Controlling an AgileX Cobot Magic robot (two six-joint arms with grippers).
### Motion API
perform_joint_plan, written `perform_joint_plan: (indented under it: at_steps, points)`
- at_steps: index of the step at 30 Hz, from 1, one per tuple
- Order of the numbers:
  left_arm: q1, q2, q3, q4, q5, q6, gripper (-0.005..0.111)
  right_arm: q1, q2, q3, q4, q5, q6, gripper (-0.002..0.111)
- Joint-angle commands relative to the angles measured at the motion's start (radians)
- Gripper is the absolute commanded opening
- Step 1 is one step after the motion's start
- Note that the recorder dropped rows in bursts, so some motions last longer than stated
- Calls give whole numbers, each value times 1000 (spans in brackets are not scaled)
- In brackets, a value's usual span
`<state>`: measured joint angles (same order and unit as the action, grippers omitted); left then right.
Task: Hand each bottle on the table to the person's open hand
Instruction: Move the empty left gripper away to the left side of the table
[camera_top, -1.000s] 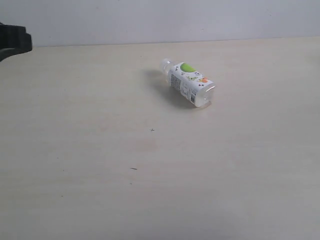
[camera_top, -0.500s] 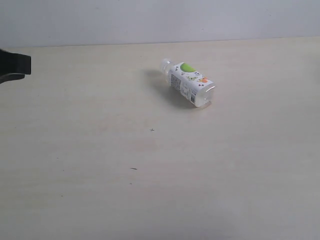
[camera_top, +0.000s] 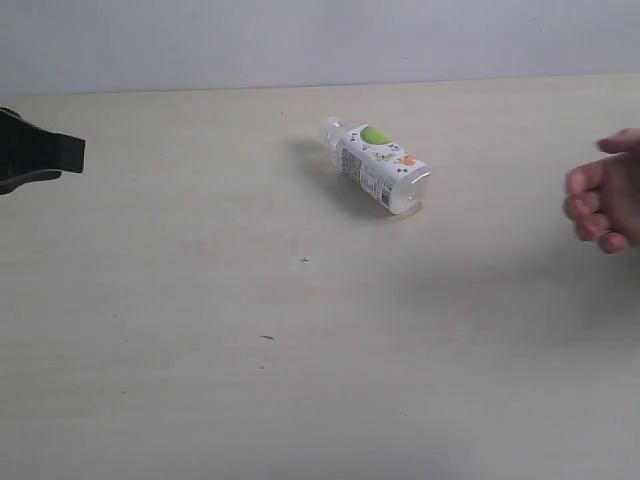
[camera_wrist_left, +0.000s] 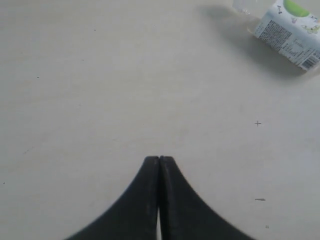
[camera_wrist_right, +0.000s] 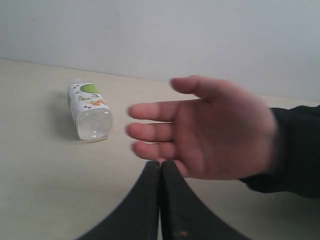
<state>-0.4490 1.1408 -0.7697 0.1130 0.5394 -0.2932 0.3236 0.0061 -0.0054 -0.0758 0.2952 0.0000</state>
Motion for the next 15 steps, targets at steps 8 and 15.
perform_joint_plan:
  at_steps: [8, 15]
  points:
    - [4, 93, -9, -12, -61, 0, 0, 2, -6, 5, -2, -12, 0, 0]
    - [-75, 226, -203, -12, 105, 183, 0, 2, -6, 5, -2, -12, 0, 0]
